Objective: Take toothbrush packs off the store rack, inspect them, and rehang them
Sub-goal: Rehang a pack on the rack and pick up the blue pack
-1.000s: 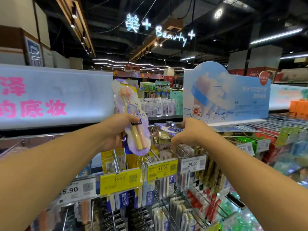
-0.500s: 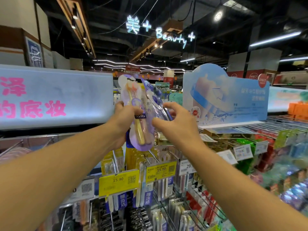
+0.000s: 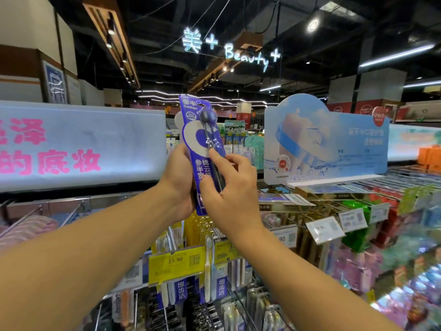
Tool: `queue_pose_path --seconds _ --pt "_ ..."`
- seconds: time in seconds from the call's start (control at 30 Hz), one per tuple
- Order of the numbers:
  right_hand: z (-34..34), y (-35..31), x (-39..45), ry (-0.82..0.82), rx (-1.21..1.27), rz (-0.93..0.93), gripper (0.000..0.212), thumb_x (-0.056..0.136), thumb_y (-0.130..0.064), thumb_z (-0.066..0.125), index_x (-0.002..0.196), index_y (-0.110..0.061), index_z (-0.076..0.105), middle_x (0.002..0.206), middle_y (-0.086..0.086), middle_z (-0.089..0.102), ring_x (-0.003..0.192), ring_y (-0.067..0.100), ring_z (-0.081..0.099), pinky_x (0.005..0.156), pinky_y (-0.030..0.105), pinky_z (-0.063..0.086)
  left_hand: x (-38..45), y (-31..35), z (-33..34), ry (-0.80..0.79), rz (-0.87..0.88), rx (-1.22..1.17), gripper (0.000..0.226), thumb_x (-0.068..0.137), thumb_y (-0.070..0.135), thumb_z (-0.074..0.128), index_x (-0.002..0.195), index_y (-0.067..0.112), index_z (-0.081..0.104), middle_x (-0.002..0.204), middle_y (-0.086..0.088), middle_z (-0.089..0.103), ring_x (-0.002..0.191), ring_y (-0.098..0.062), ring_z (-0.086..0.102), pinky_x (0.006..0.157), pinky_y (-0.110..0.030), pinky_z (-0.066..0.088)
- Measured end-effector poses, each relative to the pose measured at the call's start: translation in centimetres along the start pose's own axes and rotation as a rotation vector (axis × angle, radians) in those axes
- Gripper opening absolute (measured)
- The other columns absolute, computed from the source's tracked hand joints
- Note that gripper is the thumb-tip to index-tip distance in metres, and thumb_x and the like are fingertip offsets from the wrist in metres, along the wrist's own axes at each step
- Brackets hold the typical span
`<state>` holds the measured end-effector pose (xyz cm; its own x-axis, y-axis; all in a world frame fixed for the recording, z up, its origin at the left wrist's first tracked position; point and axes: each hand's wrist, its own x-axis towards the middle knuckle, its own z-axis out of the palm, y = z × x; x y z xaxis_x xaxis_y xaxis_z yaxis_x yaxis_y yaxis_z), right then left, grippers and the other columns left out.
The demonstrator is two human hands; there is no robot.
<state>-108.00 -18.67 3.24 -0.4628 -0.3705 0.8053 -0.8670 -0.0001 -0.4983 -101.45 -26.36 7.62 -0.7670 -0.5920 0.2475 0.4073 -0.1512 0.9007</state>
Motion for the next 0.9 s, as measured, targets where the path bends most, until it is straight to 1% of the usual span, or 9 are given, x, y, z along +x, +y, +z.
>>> queue_pose_path --seconds 0.07,0.13,0.23,0.37,0.5,0.63,0.7,0.83,0.9 --pt "0.2 0.0 -0.1 0.014 0.008 -0.007 0.053 0.095 -0.03 0.066 0.147 -0.022 0.053 0.137 0.005 0.045 0.126 0.015 0.038 0.087 -0.003 0.032 0.1 0.1 -0.3 -0.018 0.034 -0.018 0.053 0.103 0.059 0.034 0.111 0.022 0.071 0.099 -0.006 0.08 0.084 -0.018 0.079 0.063 -0.031 0.064" --pt "0.4 0.0 -0.2 0.038 0.009 -0.028 0.053 0.093 -0.028 0.069 0.144 -0.022 0.055 0.135 0.005 0.046 0.126 0.019 0.042 0.098 0.009 0.035 0.1 0.2 -0.5 -0.016 0.05 -0.008 0.049 0.097 0.063 0.045 0.118 0.025 0.068 0.104 -0.005 0.08 0.089 -0.02 0.079 0.065 -0.032 0.064" --pt "0.5 -0.1 -0.3 0.052 0.047 -0.011 0.056 0.088 -0.025 0.073 0.14 -0.018 0.054 0.131 0.003 0.047 0.125 0.021 0.044 0.105 0.025 0.042 0.1 0.0 -0.7 0.025 0.048 0.102 0.045 0.086 0.042 0.075 0.126 0.029 0.061 0.111 -0.008 0.078 0.085 -0.023 0.079 0.064 -0.034 0.062" --pt "0.4 -0.2 -0.3 0.104 0.069 -0.018 0.063 0.082 -0.021 0.077 0.139 -0.012 0.051 0.13 0.003 0.05 0.124 0.019 0.046 0.103 0.009 0.032 0.4 -0.5 -0.9 0.042 0.099 0.14 0.057 0.08 0.016 0.082 0.13 0.025 0.056 0.109 -0.008 0.077 0.079 -0.02 0.079 0.06 -0.033 0.061" --pt "0.1 0.0 -0.4 0.129 0.088 -0.026 0.066 0.08 -0.021 0.08 0.138 -0.01 0.05 0.131 0.003 0.044 0.126 0.022 0.048 0.105 0.021 0.043 0.9 -0.9 -0.9 0.021 0.155 0.186 0.064 0.078 0.017 0.085 0.133 0.025 0.055 0.113 -0.007 0.076 0.093 -0.023 0.078 0.072 -0.038 0.064" --pt "-0.9 0.1 -0.5 0.118 0.128 0.026 0.069 0.082 -0.023 0.079 0.142 -0.015 0.047 0.142 0.004 0.035 0.133 0.016 0.039 0.102 0.003 0.032 0.8 -0.8 -0.2 -0.016 0.162 0.208 0.061 0.08 0.017 0.083 0.134 0.025 0.056 0.113 -0.007 0.076 0.099 -0.027 0.076 0.071 -0.039 0.063" --pt "-1.7 -0.2 -0.6 0.081 0.244 0.056 0.063 0.086 -0.02 0.073 0.143 -0.018 0.045 0.143 0.004 0.035 0.128 0.009 0.041 0.099 0.001 0.034 0.6 -0.6 0.2 -0.05 0.163 0.186 0.056 0.083 0.015 0.079 0.134 0.024 0.057 0.112 -0.007 0.077 0.096 -0.027 0.077 0.067 -0.037 0.062" --pt "-2.5 -0.5 -0.1 0.038 0.641 0.223 0.043 0.089 -0.037 0.056 0.131 -0.043 0.051 0.131 -0.005 0.057 0.117 0.014 0.062 0.097 0.045 0.057 -0.2 -0.4 1.1 -0.101 0.202 0.17 0.052 0.087 0.011 0.074 0.134 0.023 0.057 0.115 -0.009 0.076 0.095 -0.028 0.077 0.068 -0.037 0.062" --pt "-2.6 -0.3 0.6 0.056 0.794 0.336 0.037 0.093 -0.041 0.055 0.13 -0.044 0.052 0.123 -0.005 0.067 0.11 0.018 0.07 0.093 0.051 0.059 -0.8 -0.4 1.3 -0.1 0.211 0.209 0.052 0.087 0.012 0.075 0.135 0.023 0.055 0.116 -0.009 0.076 0.098 -0.028 0.077 0.07 -0.038 0.063"
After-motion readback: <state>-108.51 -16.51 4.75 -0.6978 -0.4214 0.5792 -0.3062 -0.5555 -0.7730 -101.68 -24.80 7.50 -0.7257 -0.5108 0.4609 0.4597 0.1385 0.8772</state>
